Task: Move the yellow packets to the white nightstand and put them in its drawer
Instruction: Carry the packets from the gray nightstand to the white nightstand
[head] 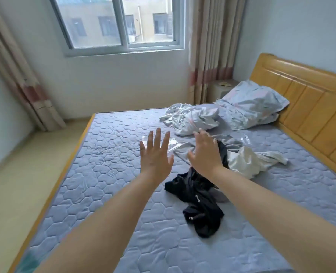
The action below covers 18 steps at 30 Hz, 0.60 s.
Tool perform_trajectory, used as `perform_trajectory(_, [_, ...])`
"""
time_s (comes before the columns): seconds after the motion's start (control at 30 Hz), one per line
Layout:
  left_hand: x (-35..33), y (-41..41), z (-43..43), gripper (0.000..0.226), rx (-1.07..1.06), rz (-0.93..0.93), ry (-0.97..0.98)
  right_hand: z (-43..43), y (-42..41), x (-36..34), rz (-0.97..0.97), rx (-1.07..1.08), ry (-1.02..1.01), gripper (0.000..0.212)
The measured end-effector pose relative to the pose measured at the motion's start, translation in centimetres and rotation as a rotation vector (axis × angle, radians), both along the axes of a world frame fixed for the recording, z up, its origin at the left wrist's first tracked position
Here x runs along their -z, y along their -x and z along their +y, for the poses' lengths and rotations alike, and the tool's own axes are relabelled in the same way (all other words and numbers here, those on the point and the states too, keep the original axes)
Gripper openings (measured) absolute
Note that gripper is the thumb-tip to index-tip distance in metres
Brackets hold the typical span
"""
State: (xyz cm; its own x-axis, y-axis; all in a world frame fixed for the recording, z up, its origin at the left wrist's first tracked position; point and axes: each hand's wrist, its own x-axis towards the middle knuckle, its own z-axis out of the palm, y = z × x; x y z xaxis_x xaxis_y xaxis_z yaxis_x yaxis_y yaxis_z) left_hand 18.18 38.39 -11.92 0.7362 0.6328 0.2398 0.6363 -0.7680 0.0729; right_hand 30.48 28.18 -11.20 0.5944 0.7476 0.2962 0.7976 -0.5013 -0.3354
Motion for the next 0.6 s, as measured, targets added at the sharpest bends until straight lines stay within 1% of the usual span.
perform_trajectory(0.07, [0.0, 3.6, 3.6, 0.074, -0.078, 0.003, 0.013, 4.6, 2.7, -0.6, -0.030, -0.102, -0.004, 0.062])
perform_trajectory(0.23, [-1.0, 11.5, 11.4, 0.074, -0.276, -0.026, -0.048, 15.1, 9.0, -1.2, -0.085, -0.319, -0.004, 0.065])
perform_trajectory(0.37, [-1.6, 18.4, 15.8, 0.074, -0.419, -0.020, -0.030, 21.6, 15.3, -1.5, -0.083, -0.439, 0.025, 0.066])
perform_trajectory(0.6, [-1.8, 33.0, 23.2, 0.073, -0.546, -0.017, -0.086, 30.9, 29.5, -2.0, -0.123, -0.611, -0.012, 0.065])
